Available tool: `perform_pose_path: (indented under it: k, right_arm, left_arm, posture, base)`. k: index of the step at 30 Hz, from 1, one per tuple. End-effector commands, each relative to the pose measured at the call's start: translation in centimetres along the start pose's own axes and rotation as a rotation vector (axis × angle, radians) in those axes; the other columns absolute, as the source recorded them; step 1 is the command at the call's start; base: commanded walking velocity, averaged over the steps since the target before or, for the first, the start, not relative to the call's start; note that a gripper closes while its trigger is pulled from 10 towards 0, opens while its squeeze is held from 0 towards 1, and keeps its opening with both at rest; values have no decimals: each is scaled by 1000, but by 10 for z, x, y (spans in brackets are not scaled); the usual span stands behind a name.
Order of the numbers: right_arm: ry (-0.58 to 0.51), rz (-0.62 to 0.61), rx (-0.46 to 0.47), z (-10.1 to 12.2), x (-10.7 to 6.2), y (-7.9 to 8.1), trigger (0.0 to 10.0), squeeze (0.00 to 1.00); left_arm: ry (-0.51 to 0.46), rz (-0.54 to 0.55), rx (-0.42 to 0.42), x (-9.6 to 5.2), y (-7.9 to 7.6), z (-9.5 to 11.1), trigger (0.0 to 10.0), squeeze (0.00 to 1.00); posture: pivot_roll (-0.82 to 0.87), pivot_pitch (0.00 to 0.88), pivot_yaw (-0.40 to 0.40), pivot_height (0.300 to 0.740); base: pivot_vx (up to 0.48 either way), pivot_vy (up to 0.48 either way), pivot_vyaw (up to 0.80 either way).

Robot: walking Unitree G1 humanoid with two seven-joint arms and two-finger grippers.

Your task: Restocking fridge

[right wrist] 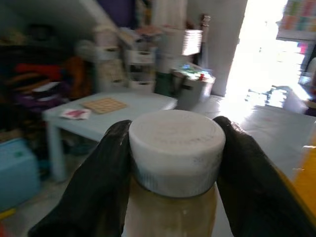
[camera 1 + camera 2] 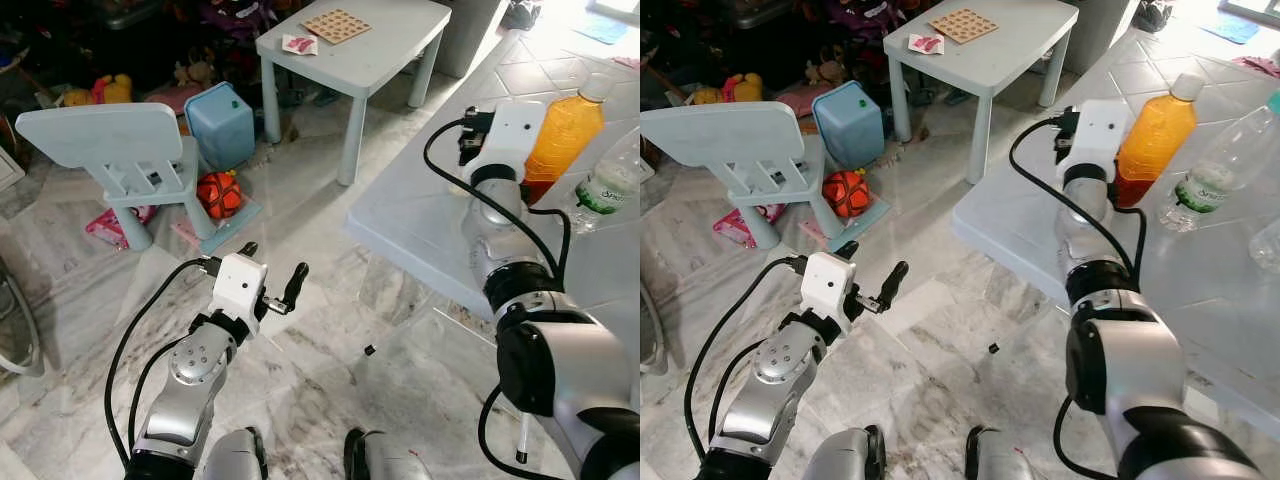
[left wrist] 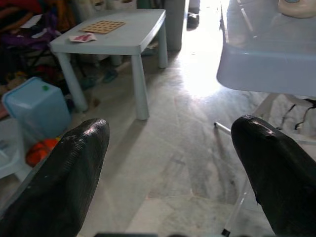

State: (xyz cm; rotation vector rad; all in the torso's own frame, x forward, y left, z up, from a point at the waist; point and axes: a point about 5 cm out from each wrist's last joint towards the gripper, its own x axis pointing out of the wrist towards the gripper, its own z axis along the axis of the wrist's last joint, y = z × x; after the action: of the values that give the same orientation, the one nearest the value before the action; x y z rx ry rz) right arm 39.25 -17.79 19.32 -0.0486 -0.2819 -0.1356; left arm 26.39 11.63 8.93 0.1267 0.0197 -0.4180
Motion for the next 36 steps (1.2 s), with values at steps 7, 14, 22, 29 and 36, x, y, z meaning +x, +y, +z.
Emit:
perform_pose_path:
  k: [7, 14, 22, 29, 36]
  right_arm:
    - [-121, 162, 72, 13, -27, 25, 10000, 0]
    - [-127, 212, 87, 14, -54, 23, 10000, 0]
    - [-86, 252, 95, 11, -66, 28, 10000, 0]
    - [-44, 283, 102, 8, -75, 34, 10000, 0]
    - [-19, 330, 117, 7, -80, 46, 10000, 0]
  left_arm:
    - [37, 143, -13, -4, 18, -10, 10000, 0]
    - [90, 296, -35, -23, 46, -23, 10000, 0]
    - [62, 269, -36, -8, 49, -13, 10000, 0]
    - [55, 286, -42, -6, 41, -12, 10000, 0]
    - [66, 318, -49, -9, 41, -15, 10000, 0]
  posture:
    - [84, 46, -29, 740]
    - [71, 10, -11, 740]
    - [62, 4, -19, 740]
    - [68, 14, -22, 740]
    - [68, 36, -27, 740]
  base:
    - [0, 0, 0]
    - [0, 0, 0]
    - [0, 0, 106]
    - [0, 0, 800]
    - [0, 0, 800]
